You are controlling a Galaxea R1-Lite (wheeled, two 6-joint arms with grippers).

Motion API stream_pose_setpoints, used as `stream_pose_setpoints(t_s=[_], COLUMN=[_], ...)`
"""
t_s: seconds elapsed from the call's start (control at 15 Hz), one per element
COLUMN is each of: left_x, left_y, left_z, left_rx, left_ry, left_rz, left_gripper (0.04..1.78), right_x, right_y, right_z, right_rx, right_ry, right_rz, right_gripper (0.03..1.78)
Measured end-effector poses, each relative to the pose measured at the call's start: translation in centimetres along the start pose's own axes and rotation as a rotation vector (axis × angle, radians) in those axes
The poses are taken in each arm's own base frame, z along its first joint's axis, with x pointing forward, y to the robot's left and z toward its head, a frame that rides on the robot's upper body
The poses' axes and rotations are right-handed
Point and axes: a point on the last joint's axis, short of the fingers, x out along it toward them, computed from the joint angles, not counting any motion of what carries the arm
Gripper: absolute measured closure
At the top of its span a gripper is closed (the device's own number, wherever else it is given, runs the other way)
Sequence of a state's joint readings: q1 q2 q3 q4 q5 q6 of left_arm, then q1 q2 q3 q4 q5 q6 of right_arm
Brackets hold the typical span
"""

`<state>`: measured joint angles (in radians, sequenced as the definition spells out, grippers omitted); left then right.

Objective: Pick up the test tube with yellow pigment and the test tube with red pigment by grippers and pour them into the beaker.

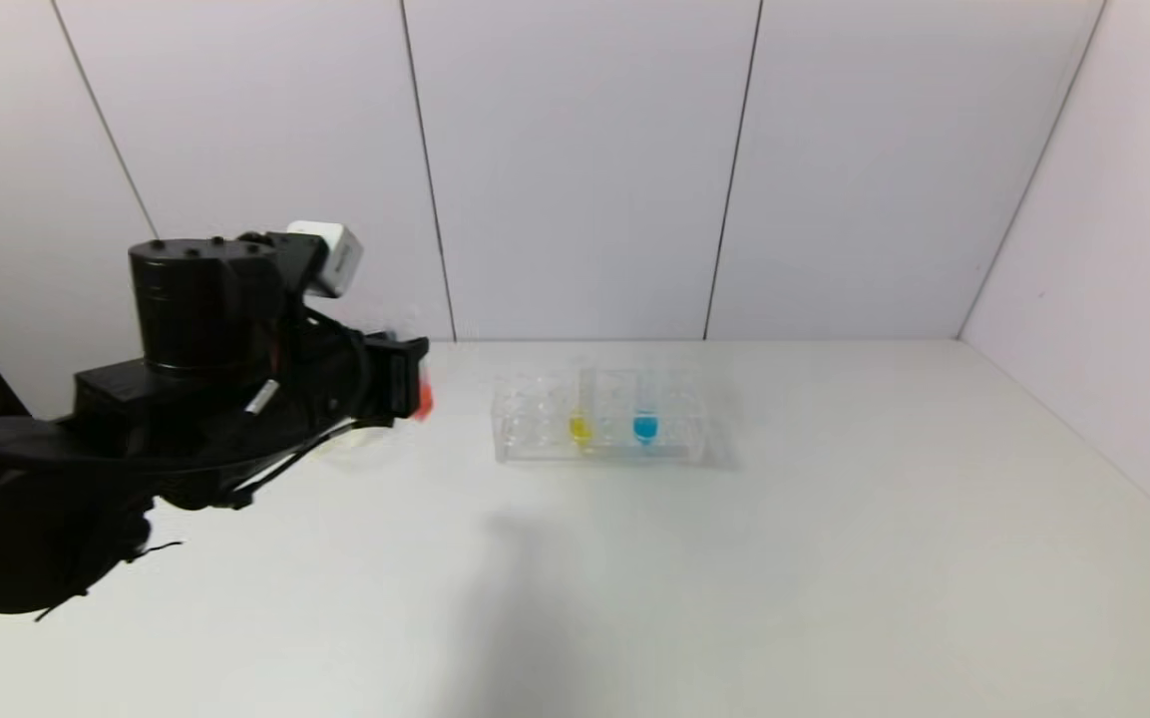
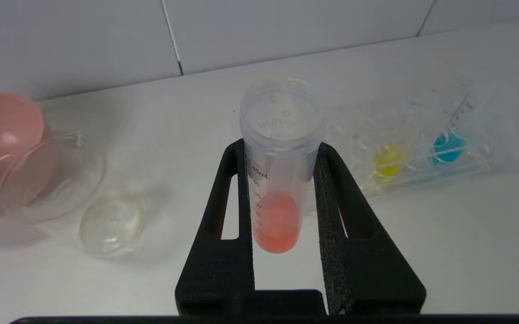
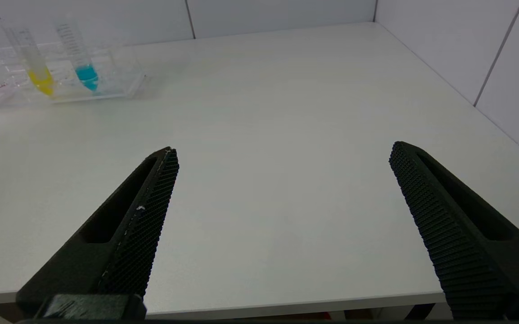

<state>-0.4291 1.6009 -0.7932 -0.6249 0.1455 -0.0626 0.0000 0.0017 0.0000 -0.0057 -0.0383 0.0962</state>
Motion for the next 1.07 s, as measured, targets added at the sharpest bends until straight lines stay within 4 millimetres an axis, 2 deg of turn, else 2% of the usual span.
stream_pose_setpoints(t_s=[0.33,0.6,0.8,1.07], left_x=[-4.0,-6.5,-6.4,-4.0], left_y=[7.4,12.2,13.9,15.5], left_z=[-0.2,-0.9,-1.3,-0.9], left_rx=[0.006,0.08,0.214,0.388], left_ry=[0.018,0.101,0.175,0.202], left_rz=[-0.012,-0.031,-0.06,-0.024], left_gripper=[1.39,1.39,1.39,1.39], right_x=[0.0,0.0,0.0,0.0], right_y=[0.0,0.0,0.0,0.0], right_z=[0.0,0.0,0.0,0.0], right_rx=[0.0,0.0,0.0,0.0], right_ry=[0.0,0.0,0.0,0.0], right_rz=[0.0,0.0,0.0,0.0], right_gripper=[0.1,0.1,0.1,0.1])
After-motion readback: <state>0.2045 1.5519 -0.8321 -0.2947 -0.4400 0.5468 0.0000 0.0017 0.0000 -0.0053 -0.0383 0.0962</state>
